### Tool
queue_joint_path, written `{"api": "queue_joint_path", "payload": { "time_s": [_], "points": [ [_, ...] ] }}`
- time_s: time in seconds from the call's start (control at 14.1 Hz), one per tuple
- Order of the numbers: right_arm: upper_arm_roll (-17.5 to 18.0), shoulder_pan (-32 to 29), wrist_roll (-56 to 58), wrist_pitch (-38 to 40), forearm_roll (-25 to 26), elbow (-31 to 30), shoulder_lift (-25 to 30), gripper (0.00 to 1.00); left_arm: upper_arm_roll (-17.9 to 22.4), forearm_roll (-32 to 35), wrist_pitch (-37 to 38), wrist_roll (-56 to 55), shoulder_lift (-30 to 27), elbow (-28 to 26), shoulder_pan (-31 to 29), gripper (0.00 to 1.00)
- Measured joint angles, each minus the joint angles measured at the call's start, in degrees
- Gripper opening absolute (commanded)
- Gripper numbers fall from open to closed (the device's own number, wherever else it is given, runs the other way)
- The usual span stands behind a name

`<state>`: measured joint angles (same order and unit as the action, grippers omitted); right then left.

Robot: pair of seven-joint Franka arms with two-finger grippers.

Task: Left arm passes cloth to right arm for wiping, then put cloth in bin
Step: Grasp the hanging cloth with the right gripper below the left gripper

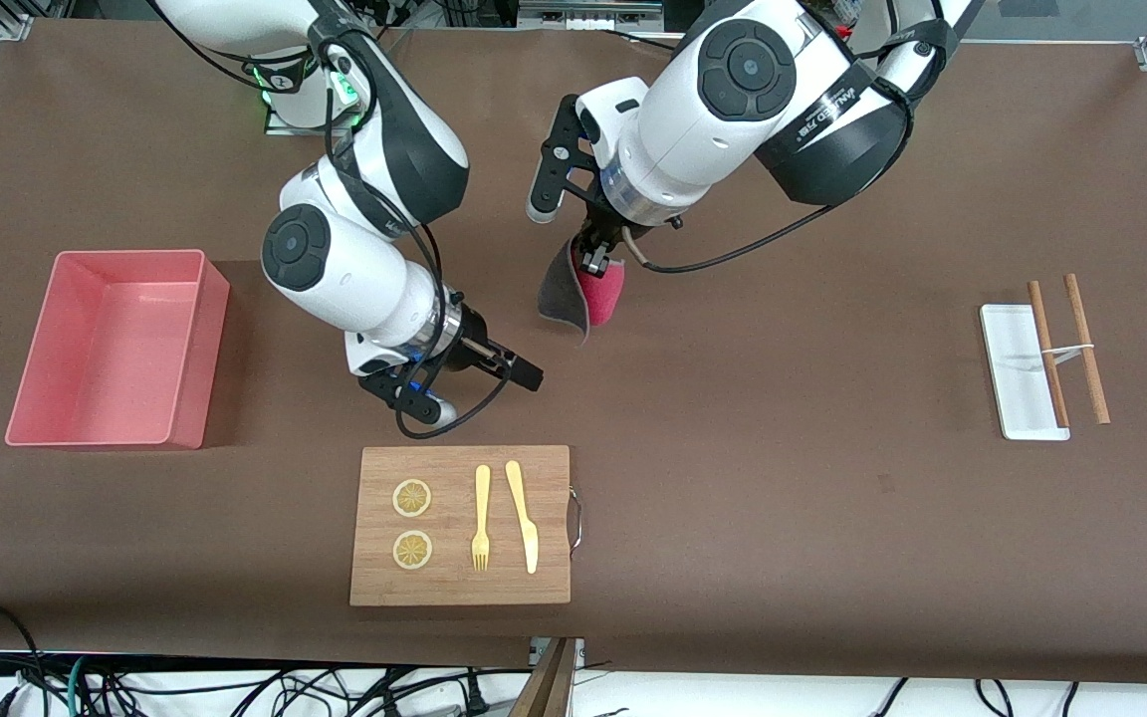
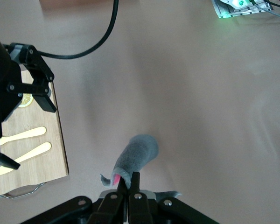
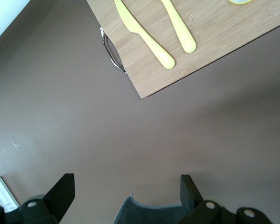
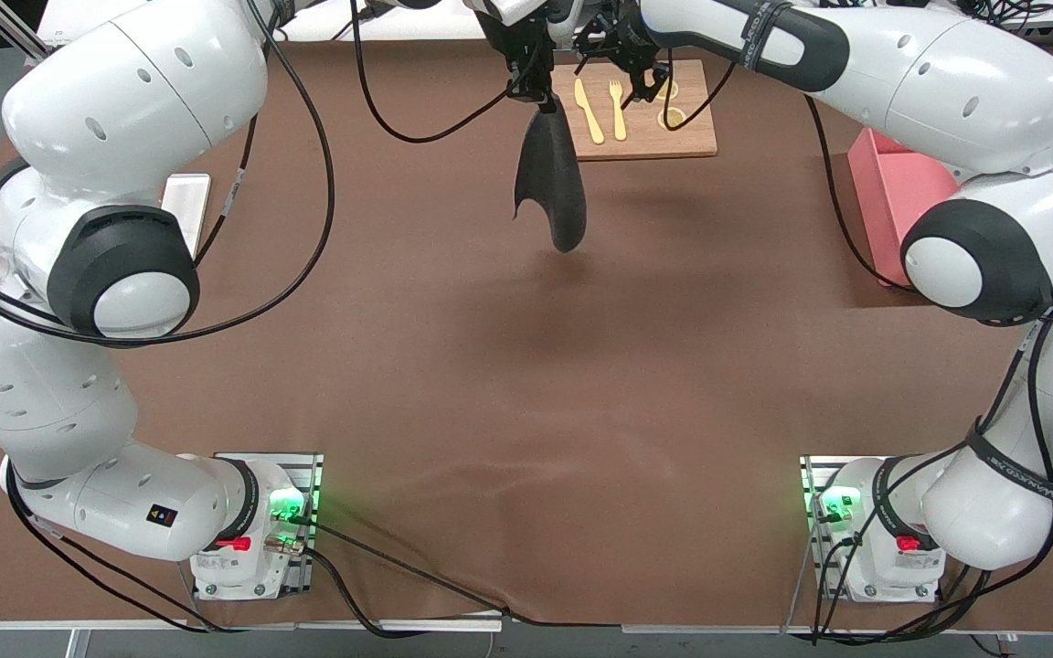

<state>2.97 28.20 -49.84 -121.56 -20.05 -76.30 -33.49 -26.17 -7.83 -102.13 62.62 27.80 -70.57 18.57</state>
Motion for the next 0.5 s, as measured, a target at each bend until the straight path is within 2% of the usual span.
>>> {"api": "queue_joint_path", "payload": {
  "time_s": [0.5],
  "points": [
    [0.5, 2.5, 0.0, -0.9, -0.3, 1.8, -2.0, 1.00, 0.0, -1.2, 0.0, 0.5, 0.1, 0.1, 0.0, 0.00]
  ]
}}
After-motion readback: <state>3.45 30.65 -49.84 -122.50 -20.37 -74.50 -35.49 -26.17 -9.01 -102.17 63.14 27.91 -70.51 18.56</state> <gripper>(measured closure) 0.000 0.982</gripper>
